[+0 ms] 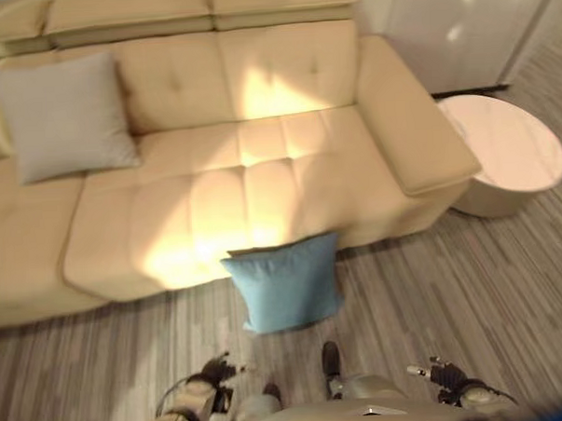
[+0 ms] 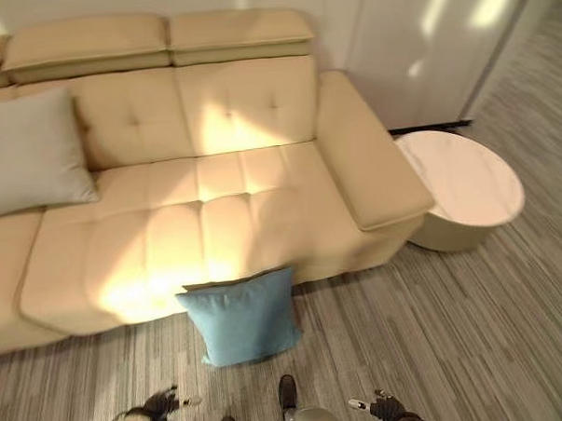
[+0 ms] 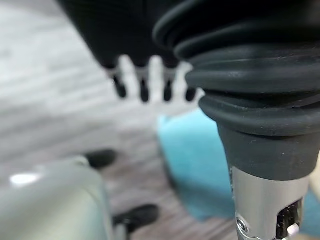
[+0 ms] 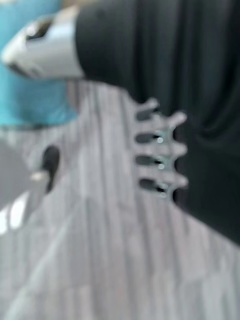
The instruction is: Pick up all the scattered cushions and arrange them neatly on the sofa.
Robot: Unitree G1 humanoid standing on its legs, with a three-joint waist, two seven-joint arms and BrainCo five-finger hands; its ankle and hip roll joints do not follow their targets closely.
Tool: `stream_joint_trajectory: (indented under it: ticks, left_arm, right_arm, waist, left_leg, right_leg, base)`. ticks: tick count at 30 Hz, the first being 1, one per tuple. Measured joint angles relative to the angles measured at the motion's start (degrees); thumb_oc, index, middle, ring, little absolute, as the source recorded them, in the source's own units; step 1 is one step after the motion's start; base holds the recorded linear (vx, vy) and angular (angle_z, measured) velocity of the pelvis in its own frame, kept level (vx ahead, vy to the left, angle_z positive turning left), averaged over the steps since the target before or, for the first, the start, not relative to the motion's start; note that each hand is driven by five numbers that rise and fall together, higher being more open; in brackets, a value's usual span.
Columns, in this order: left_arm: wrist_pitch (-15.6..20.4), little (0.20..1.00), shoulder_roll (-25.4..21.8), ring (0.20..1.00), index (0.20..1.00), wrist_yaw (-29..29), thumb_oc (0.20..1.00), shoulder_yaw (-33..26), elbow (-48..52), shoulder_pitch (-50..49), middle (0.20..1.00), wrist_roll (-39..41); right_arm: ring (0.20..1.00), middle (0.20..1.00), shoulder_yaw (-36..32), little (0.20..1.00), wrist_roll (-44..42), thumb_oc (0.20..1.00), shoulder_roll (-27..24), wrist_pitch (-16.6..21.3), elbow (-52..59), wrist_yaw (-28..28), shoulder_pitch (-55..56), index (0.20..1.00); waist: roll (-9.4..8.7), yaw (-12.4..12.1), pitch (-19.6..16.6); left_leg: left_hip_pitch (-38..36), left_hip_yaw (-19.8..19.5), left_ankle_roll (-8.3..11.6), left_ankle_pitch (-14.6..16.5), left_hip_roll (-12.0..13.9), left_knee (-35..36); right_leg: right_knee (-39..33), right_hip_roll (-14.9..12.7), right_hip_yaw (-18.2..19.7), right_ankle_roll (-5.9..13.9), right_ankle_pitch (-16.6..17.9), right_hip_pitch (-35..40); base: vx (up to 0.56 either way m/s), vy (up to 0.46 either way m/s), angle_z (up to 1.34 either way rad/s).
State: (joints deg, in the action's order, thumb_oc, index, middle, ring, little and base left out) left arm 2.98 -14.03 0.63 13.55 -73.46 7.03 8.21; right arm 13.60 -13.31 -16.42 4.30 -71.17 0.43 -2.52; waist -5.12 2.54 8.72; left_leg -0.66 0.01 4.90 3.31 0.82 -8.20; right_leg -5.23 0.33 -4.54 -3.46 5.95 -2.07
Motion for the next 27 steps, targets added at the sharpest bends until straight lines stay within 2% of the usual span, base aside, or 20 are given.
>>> stream_joint_trajectory:
  ticks: [2, 3, 4, 5, 8, 9, 12, 15, 17, 18, 20, 21, 22, 23, 25, 27]
  left_arm:
    - [-0.1, 1.000, -0.2, 1.000, 1.000, 0.0, 1.000, 0.3, 0.3, 0.8, 1.000, 0.2]
    - [-0.2, 1.000, -0.2, 1.000, 1.000, 0.0, 1.000, 1.2, 0.3, 0.6, 1.000, 0.2]
    - [-0.2, 1.000, -0.2, 1.000, 1.000, -0.1, 1.000, 2.5, 0.3, 1.0, 1.000, 0.2]
    - [-0.2, 1.000, -0.2, 1.000, 1.000, 0.0, 1.000, 2.3, 0.3, 0.9, 1.000, 0.2]
    - [-0.3, 1.000, -0.1, 1.000, 1.000, -0.1, 1.000, 2.2, 0.0, -0.5, 1.000, 0.2]
    - [-0.3, 1.000, -0.1, 1.000, 1.000, -0.1, 1.000, 2.2, 0.0, -0.6, 1.000, 0.2]
    - [-0.2, 1.000, -0.1, 1.000, 1.000, -0.1, 1.000, 2.2, 0.2, -0.4, 1.000, 0.2]
    - [0.0, 1.000, -0.6, 1.000, 1.000, 0.0, 1.000, 2.1, 0.4, 0.8, 1.000, 0.3]
    - [0.2, 1.000, -1.3, 1.000, 1.000, 1.0, 1.000, 2.1, 2.3, 1.5, 1.000, 2.2]
    - [0.5, 1.000, -2.1, 1.000, 1.000, 2.1, 1.000, 2.1, 3.1, 3.0, 1.000, 2.9]
    - [0.8, 1.000, -3.7, 1.000, 1.000, 4.4, 1.000, 1.7, 5.1, 6.9, 1.000, 5.4]
    - [1.7, 1.000, -4.0, 1.000, 1.000, 6.2, 1.000, 2.2, 7.1, 9.1, 1.000, 7.0]
    - [2.7, 1.000, -4.7, 1.000, 1.000, 7.7, 1.000, 2.0, 9.1, 13.4, 1.000, 8.2]
    - [3.0, 1.000, -4.2, 1.000, 1.000, 9.2, 1.000, 2.2, 9.2, 15.3, 1.000, 9.3]
    - [4.3, 1.000, -3.6, 1.000, 1.000, 12.2, 1.000, 3.0, 9.2, 21.2, 1.000, 11.6]
    - [4.8, 1.000, -4.0, 1.000, 1.000, 14.1, 1.000, 4.3, 9.1, 25.4, 1.000, 13.4]
  right_arm:
    - [1.000, 1.000, -0.1, 1.000, -0.5, 1.000, -0.6, 0.4, 0.3, -0.1, -0.3, 1.000]
    - [1.000, 1.000, 0.0, 1.000, -0.7, 1.000, -0.6, 0.3, 0.1, -0.1, -0.2, 1.000]
    - [1.000, 1.000, 0.0, 1.000, -1.1, 1.000, -0.5, 0.1, -0.5, -0.2, 0.1, 1.000]
    - [1.000, 1.000, 0.0, 1.000, -1.1, 1.000, -0.5, -0.2, -0.9, -0.2, 0.2, 1.000]
    - [1.000, 1.000, 0.0, 1.000, -1.1, 1.000, -0.6, 0.2, -1.2, -0.2, -0.3, 1.000]
    - [1.000, 1.000, 0.0, 1.000, -1.0, 1.000, -0.5, 0.2, -1.1, -0.2, -0.4, 1.000]
    - [1.000, 1.000, 0.0, 1.000, -1.0, 1.000, -0.4, -0.1, -0.6, -0.2, 0.3, 1.000]
    - [1.000, 1.000, 0.4, 1.000, -1.0, 1.000, -0.2, -0.4, -0.7, -0.2, 0.1, 1.000]
    - [1.000, 1.000, 0.6, 1.000, -1.0, 1.000, -0.2, -0.1, 0.4, -0.6, -0.8, 1.000]
    - [1.000, 1.000, 0.6, 1.000, -1.0, 1.000, -0.1, 0.3, 0.5, -1.0, -2.2, 1.000]
    - [1.000, 1.000, 0.6, 1.000, -1.0, 1.000, -0.2, 1.5, 2.5, -3.4, -6.3, 1.000]
    - [1.000, 1.000, 0.4, 1.000, -1.0, 1.000, -0.6, 2.9, 3.8, -5.2, -9.2, 1.000]
    - [1.000, 1.000, 0.0, 1.000, -1.0, 1.000, -0.7, 3.7, 4.8, -6.9, -14.2, 1.000]
    - [1.000, 1.000, 0.6, 1.000, -1.0, 1.000, -0.6, 3.7, 5.2, -8.1, -16.0, 1.000]
    - [1.000, 1.000, 1.5, 1.000, -1.0, 1.000, -1.8, 4.1, 6.4, -11.1, -20.0, 1.000]
    - [1.000, 1.000, 2.9, 1.000, -0.9, 1.000, -3.1, 4.2, 7.9, -13.5, -24.2, 1.000]
  waist:
    - [-0.52, -0.1, 2.0]
    - [-0.44, 0.0, 2.4]
    - [0.00, 0.4, 2.9]
    - [0.17, 0.7, 2.9]
    - [1.71, 0.5, 2.9]
    - [2.07, 0.9, 2.8]
    - [2.55, 1.1, 3.0]
    - [2.57, 0.9, 3.1]
    - [2.57, 0.7, 3.6]
    - [2.21, 0.1, 5.3]
    - [1.23, -0.5, 8.7]
    - [1.30, -0.6, 10.6]
    - [1.55, -0.5, 15.9]
    - [1.81, -0.3, 17.6]
    - [2.82, -0.2, 19.1]
    - [2.99, 0.1, 20.9]
  left_leg:
    - [3.4, 1.7, 0.62, 1.0, 0.5, -5.1]
    - [3.6, 2.8, 0.44, 0.9, 0.9, -2.9]
    - [4.3, 4.4, 0.53, 0.2, 1.2, 2.8]
    - [4.4, 4.2, 0.35, -0.6, 0.9, 5.6]
    - [2.9, 3.7, -1.48, -1.7, 0.9, 7.9]
    - [2.3, 3.7, -3.02, -2.8, 0.6, 8.5]
    - [1.6, 5.3, -4.95, -4.2, -0.2, 10.0]
    - [2.0, 6.8, -6.26, -3.7, -1.4, 10.4]
    - [4.2, 7.0, -6.79, -3.6, -2.0, 9.5]
    - [6.1, 7.2, -7.60, -3.9, -2.2, 8.2]
    - [11.1, 7.0, -7.57, -3.8, -2.7, 5.5]
    - [16.0, 6.9, -7.55, -3.6, -2.8, 3.1]
    - [19.6, 7.0, -7.63, -3.6, -2.9, 0.9]
    - [21.3, 7.0, -7.67, -3.7, -2.8, -0.1]
    - [29.5, 6.8, -7.54, -3.6, -2.8, -3.3]
    - [34.0, 6.5, -7.13, -4.0, -2.8, -5.0]
  right_leg:
    - [0.0, -0.1, -1.5, -0.59, -0.9, 0.7]
    - [0.0, 0.1, -2.0, -0.63, -1.1, 0.7]
    - [0.0, 0.2, -2.8, -0.24, -1.6, 0.5]
    - [0.0, 0.3, -2.6, -0.05, -1.7, 0.3]
    - [0.3, 1.8, 0.5, 0.19, -1.5, 0.6]
    - [0.5, 1.9, 1.4, 0.24, -1.5, 0.5]
    - [1.7, 1.4, 3.8, 1.71, -1.6, -0.4]
    - [4.1, 0.2, 5.0, 3.88, -2.4, -3.0]
    - [6.4, -0.6, 5.2, 4.25, -2.7, -5.9]
    - [7.6, -0.8, 5.5, 4.26, -2.7, -7.7]
    - [8.5, -1.3, 5.4, 4.26, -2.6, -11.6]
    - [10.2, -1.6, 5.5, 4.31, -2.5, -16.1]
    - [10.8, -1.7, 5.5, 4.27, -1.7, -18.9]
    - [11.4, -1.7, 5.5, 4.37, -1.5, -20.5]
    - [14.9, -1.8, 5.5, 4.72, -1.7, -28.6]
    - [16.9, -2.0, 5.2, 4.47, -1.5, -33.2]
  base:
    - [0.10, -0.002, 0.37]
    - [0.19, 0.082, 0.55]
    - [0.21, 0.133, 0.29]
    - [0.18, 0.143, 0.06]
    - [0.15, 0.163, -0.62]
    - [0.09, 0.142, -0.62]
    - [0.05, 0.111, -0.42]
    - [0.00, 0.092, -0.21]
    - [-0.08, 0.024, -0.03]
    - [-0.21, 0.018, 0.10]
    - [-0.27, 0.017, 0.16]
    - [-0.26, 0.004, 0.17]
    - [-0.29, -0.016, 0.07]
    - [-0.27, -0.037, 0.04]
    - [-0.19, -0.075, 0.07]
    - [-0.13, -0.082, 0.11]
